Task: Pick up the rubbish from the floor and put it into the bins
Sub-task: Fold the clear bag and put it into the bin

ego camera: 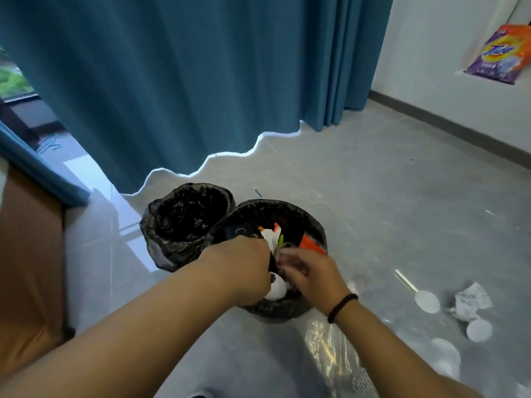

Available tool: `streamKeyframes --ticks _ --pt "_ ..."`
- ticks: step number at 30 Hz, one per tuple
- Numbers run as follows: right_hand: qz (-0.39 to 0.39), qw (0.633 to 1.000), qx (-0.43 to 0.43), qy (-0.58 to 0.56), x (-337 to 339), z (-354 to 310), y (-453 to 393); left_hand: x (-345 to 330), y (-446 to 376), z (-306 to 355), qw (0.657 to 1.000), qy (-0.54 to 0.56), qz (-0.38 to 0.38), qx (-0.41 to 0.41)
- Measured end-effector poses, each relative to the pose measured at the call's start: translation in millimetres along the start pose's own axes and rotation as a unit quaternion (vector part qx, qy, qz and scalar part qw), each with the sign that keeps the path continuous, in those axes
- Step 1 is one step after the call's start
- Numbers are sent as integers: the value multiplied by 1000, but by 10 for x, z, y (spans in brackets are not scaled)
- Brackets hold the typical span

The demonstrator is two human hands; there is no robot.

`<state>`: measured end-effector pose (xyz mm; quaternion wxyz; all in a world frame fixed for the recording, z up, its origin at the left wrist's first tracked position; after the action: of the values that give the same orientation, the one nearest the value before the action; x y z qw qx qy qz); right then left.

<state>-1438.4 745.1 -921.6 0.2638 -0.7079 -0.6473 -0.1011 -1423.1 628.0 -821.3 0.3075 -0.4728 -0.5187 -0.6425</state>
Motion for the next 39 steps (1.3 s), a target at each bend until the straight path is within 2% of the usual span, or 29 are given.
streamKeyframes --ticks 2,4,6,7,9,11,13,14,17,21,26,29,33,39 --pt "128 991 -16 -26 449 129 -45 -30 -30 90 1000 -6 -9 -6" --pt "252 961 -87 -79 931 363 -1 -78 -43 132 999 -47 -2 -3" --pt "313 933 -156 -85 1235 685 93 -117 -46 140 996 -92 14 2" --pt "313 926 -199 -71 1310 866 129 -131 -53 134 995 -97 16 6" --pt "240 923 -299 -9 1298 1281 219 -200 -80 128 997 -75 6 5" --pt "71 920 -369 115 1068 1583 329 -272 -91 102 998 -61 -14 8" --pt "-117 894 -362 238 711 1757 457 -376 -122 81 997 -76 -33 2" --pt "-185 881 -338 275 518 1770 506 -409 -112 56 996 -79 -38 3" --pt "-278 855 -305 315 97 1954 687 -504 -171 88 996 -84 -38 -13" --pt "-315 834 -281 356 -309 2245 974 -595 -103 126 995 -83 -35 -37" --pt "-320 780 -224 488 -466 2395 1105 -654 10 394 996 -34 -28 -83" --pt "-297 791 -221 487 -543 2411 1087 -641 -20 366 995 -43 -13 -89" --pt "-323 799 -242 447 -560 2441 1121 -598 -72 230 994 -53 7 -94" --pt "-268 866 -274 320 -211 1838 780 -634 -137 179 993 -46 -31 -108"
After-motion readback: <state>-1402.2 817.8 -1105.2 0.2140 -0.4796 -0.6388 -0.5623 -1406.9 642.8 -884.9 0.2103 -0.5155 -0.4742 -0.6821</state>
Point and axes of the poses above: each hand's wrist, its own y-axis away from the middle knuckle, its own x-axis out of the back of the hand, z = x × y, the point moved 8 cm from there along -y, towards the middle knuckle, and after that the axes turned 7 degrees about z, right-handed, at the moved point
